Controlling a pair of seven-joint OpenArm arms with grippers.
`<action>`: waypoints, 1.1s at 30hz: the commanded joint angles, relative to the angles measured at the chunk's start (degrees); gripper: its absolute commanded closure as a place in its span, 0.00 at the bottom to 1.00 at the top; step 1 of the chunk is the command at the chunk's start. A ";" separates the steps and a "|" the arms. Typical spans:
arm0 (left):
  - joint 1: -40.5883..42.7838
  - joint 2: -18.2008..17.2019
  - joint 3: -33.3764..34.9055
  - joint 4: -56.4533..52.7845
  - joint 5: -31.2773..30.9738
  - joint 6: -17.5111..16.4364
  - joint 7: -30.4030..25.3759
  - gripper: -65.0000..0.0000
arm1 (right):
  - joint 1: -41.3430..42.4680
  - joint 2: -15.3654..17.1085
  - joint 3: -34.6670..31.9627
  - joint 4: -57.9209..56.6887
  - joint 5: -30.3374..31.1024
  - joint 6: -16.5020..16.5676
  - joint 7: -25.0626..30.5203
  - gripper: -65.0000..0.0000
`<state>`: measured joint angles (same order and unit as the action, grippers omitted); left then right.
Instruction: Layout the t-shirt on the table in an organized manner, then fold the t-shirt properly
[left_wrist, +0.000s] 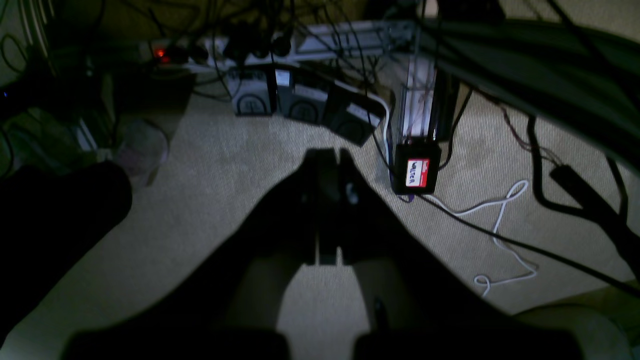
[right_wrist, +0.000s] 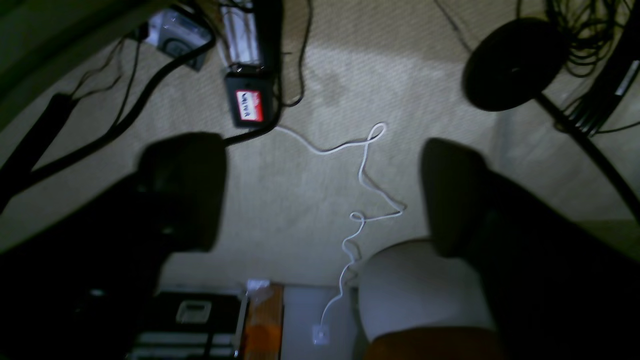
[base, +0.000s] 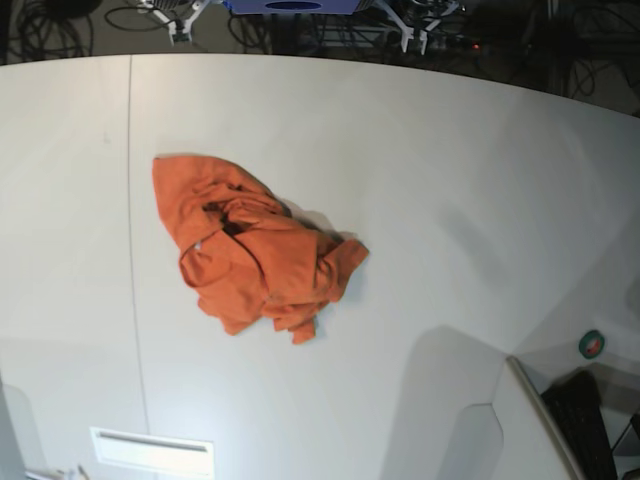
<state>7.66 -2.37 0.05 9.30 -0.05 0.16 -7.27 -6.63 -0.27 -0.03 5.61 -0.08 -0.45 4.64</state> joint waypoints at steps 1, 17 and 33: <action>0.73 -0.13 -0.27 -0.11 -0.17 0.23 0.10 0.99 | -0.53 0.32 -0.10 -0.02 -0.06 0.05 -0.12 0.34; 1.17 -0.13 -0.45 -0.11 -0.25 0.23 0.10 0.57 | -0.62 1.28 0.16 -0.02 0.12 0.05 -0.12 1.00; 1.26 -0.13 -0.45 -0.20 -0.25 0.23 0.10 1.00 | -1.50 2.43 -0.10 -0.11 -0.06 -0.04 0.94 1.00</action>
<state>8.49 -2.39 -0.34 9.13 -0.38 0.19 -7.01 -7.97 1.93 -0.01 5.52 -0.10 -0.45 5.26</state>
